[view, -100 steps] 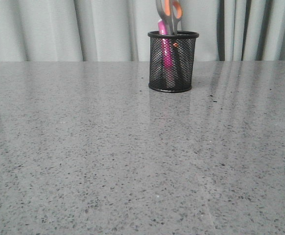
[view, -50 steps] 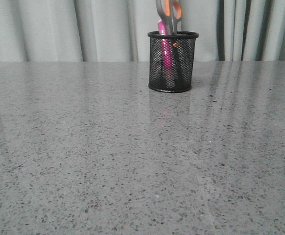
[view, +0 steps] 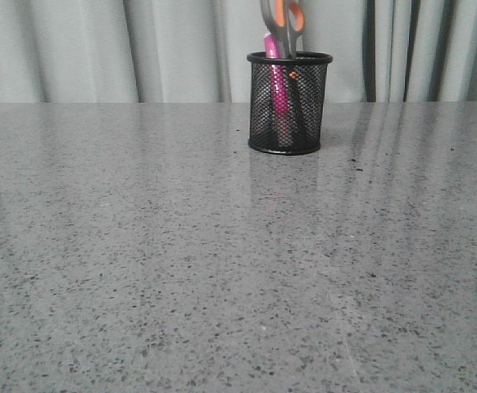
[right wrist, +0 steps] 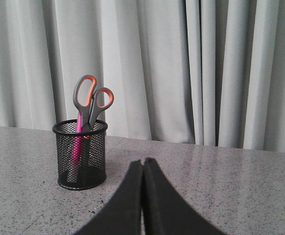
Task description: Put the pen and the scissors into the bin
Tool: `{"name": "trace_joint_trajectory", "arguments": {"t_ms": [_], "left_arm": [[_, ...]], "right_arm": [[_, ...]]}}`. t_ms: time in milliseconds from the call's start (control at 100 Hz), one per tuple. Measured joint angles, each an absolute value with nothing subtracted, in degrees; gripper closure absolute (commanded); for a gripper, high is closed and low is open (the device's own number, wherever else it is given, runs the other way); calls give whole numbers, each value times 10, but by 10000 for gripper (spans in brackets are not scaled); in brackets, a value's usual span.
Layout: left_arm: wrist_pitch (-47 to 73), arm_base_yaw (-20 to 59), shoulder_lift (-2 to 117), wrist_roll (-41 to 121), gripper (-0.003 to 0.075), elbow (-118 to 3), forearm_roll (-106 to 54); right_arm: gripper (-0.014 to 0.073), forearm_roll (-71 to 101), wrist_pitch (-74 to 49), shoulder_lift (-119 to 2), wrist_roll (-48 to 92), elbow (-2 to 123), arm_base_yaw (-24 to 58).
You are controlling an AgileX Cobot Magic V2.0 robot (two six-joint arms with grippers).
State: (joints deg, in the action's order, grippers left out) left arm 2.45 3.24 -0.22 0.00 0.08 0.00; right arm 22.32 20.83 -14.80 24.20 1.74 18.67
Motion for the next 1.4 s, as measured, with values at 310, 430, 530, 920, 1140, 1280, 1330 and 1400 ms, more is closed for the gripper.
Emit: {"name": "trace_joint_trajectory", "arguments": {"t_ms": [310, 430, 530, 920, 1140, 1280, 1330, 1400], "left_arm": [[24, 32, -2, 0, 739, 1, 0], [24, 32, -2, 0, 739, 1, 0], [24, 32, -2, 0, 739, 1, 0], [24, 32, -2, 0, 739, 1, 0], [24, 32, -2, 0, 739, 1, 0], [23, 32, -2, 0, 739, 1, 0], [23, 32, -2, 0, 739, 1, 0], [23, 32, -2, 0, 739, 1, 0]], "right_arm": [[670, 223, 208, -148, 242, 17, 187], [670, 223, 208, -148, 242, 17, 187], [670, 223, 208, -148, 242, 17, 187], [670, 150, 109, -99, 185, 17, 111], [670, 34, -40, -14, 78, 2, 14], [670, 25, -59, 4, 61, -6, 1], [670, 23, -63, 5, 57, -6, -1], [670, 19, -65, 6, 55, -6, -1]]}}
